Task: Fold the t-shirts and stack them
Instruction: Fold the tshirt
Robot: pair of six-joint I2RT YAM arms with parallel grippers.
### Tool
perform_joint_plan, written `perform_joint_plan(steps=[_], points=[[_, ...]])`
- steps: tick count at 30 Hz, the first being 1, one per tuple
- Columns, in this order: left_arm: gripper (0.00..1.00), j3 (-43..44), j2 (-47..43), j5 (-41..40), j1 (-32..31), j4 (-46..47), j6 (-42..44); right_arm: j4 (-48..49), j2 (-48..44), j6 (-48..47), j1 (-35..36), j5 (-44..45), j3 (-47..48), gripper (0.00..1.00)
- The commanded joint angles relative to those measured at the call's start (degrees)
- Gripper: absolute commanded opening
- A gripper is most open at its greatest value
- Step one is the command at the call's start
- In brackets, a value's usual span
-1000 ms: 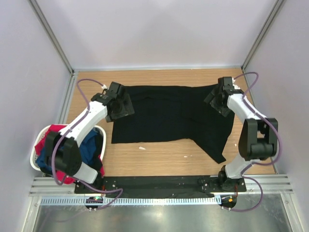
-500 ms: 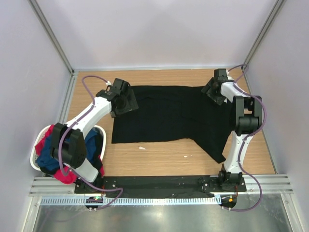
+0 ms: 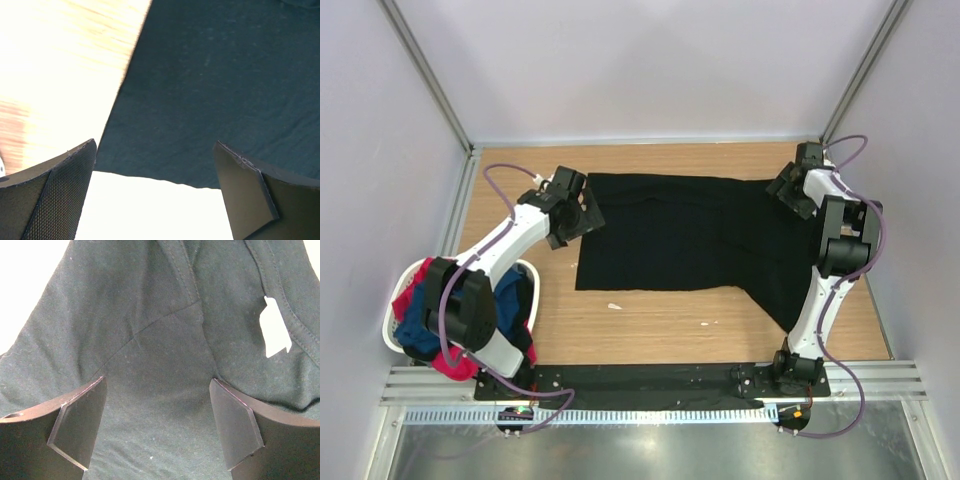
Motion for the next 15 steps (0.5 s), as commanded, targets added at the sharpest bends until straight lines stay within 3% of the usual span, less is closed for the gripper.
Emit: perform_joint_plan(steps=[1, 8, 11, 15], points=[[1.00, -0.58, -0.74, -0.70, -0.72, 1.36, -3.61, -3.81, 2.10, -5.14, -0.72, 0.50, 4.79, 0.89], [1.00, -1.98, -2.57, -0.51, -2.56, 1.01, -13.35, -10.23, -7.81, -5.50, 1.82, -0.31, 9.73, 0.94], [1.00, -3.99, -5.82, -5.43, -4.15, -2.15, -19.14, -13.65, -12.65, -2.17, 1.83, -1.08, 6.40, 0.95], [1.00, -9.71, -10.56, -9.40, -5.12, -5.58, -27.32, -14.46, -23.88, 1.35, 1.83, -3.45, -6.05, 0.95]])
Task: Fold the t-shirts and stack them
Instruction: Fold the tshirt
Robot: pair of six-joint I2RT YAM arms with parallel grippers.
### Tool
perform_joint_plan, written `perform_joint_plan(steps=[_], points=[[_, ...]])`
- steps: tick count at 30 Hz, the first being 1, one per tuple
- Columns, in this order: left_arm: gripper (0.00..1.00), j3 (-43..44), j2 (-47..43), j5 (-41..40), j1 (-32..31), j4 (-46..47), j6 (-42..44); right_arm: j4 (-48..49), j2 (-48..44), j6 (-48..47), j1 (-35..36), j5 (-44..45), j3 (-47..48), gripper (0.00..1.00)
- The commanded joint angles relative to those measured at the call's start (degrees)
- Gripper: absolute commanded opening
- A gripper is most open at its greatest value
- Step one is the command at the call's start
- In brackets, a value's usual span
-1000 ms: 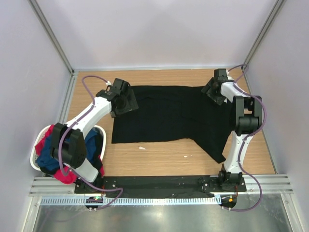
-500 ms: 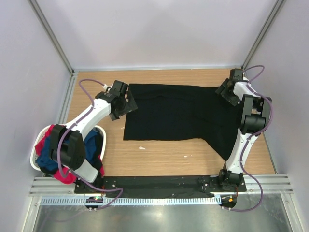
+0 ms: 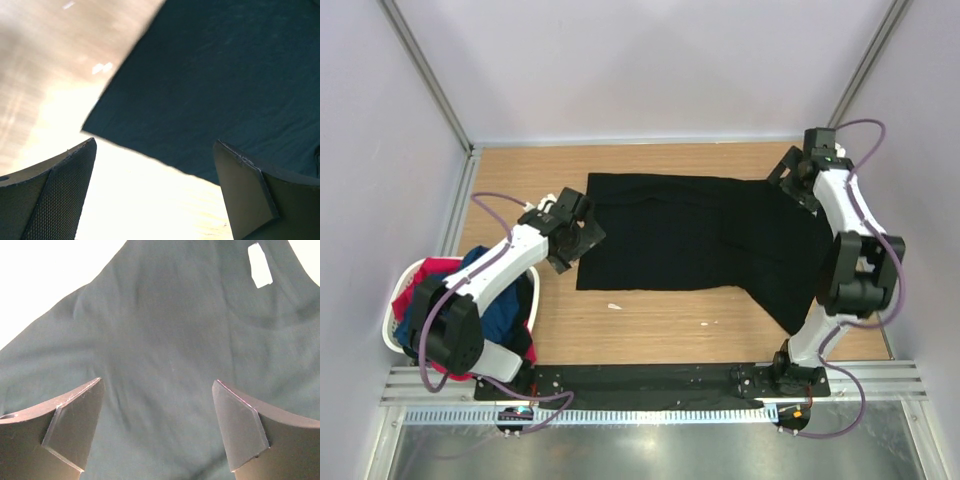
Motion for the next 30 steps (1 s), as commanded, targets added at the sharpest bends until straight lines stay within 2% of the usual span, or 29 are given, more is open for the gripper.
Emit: perform_joint_plan(steps=[1, 4, 9, 17, 21, 23, 26, 30], points=[[1.00, -4.36, -5.62, -5.48, -0.48, -3.27, -10.21, -3.09, -10.99, 3.87, -0.34, -1.82, -8.53, 0.95], [1.00, -7.88, -6.24, -5.14, -0.57, -1.70, -11.80, -3.88, -17.40, 5.63, -0.34, -1.65, -16.88, 0.94], [0.89, -7.53, -2.99, -3.20, -0.48, -1.60, -11.36, -6.34, -24.36, 8.27, -0.42, -0.33, -25.06, 0.91], [0.71, -10.43, -1.93, -4.78, -0.48, -3.62, -14.87, -8.28, -26.92, 9.77, -0.34, 0.37, -26.92, 0.88], [0.69, -11.49, -1.67, -4.78, -0.40, -2.66, -14.18, -8.54, -26.57, 10.90, -0.34, 1.69, -27.18, 0.87], [0.64, -12.01, -1.32, -4.61, 0.04, -1.87, -14.08, -8.10, -26.74, 11.61, -0.34, 1.87, -27.27, 0.87], [0.56, -13.24, 0.09, -1.64, 1.18, 1.02, -13.65, -8.10, -26.13, 12.22, -0.42, 1.69, -26.75, 0.87], [0.53, -14.04, 3.07, 0.49, 2.41, 3.41, -12.94, -8.98, -24.03, 11.79, -0.42, 1.52, -25.08, 0.86]])
